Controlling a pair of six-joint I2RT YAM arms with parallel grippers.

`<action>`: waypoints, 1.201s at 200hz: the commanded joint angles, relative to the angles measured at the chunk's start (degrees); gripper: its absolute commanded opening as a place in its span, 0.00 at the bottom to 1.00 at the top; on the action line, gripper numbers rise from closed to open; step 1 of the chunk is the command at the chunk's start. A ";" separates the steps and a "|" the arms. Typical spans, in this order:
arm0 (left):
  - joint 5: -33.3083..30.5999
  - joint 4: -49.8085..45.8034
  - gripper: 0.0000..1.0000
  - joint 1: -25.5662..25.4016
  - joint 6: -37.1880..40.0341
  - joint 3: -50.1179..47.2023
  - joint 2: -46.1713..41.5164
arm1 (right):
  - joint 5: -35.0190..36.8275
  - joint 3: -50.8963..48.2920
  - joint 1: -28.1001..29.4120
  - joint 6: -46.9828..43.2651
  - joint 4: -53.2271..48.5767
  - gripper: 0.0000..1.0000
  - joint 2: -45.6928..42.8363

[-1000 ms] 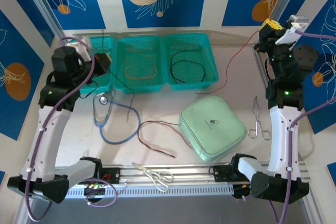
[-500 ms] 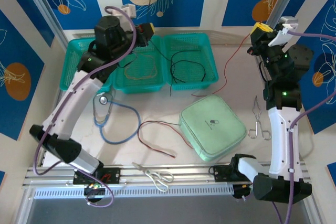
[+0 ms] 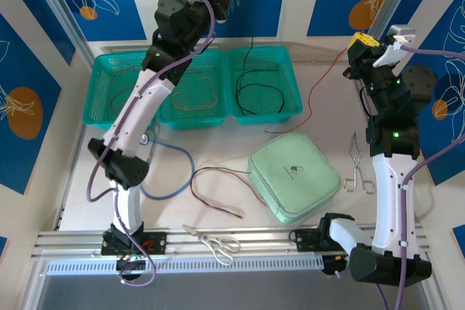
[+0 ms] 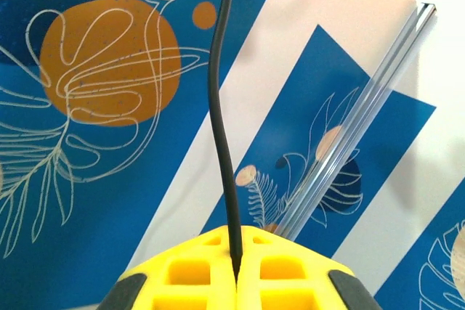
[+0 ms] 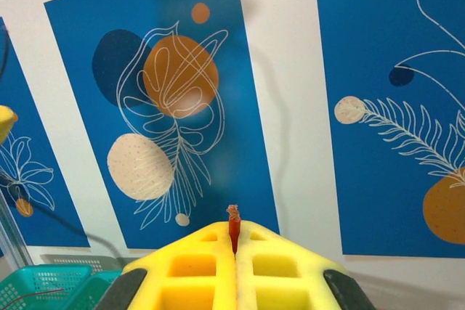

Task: Untangle the cables

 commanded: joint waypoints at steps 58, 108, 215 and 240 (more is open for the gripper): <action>3.95 -1.79 0.00 -2.38 -0.65 -4.39 15.98 | -1.86 0.08 1.53 2.24 0.64 0.00 -1.86; -0.64 -11.17 0.00 -4.75 5.18 -3.93 24.47 | -2.31 0.97 2.45 1.43 -0.03 0.00 -1.64; -12.04 -32.15 0.00 -4.18 5.20 5.05 32.75 | -2.68 1.14 3.25 0.47 -1.65 0.00 -1.76; -10.45 -31.81 0.00 -4.18 4.77 5.54 33.42 | -2.79 1.02 3.33 0.74 -1.63 0.00 -1.70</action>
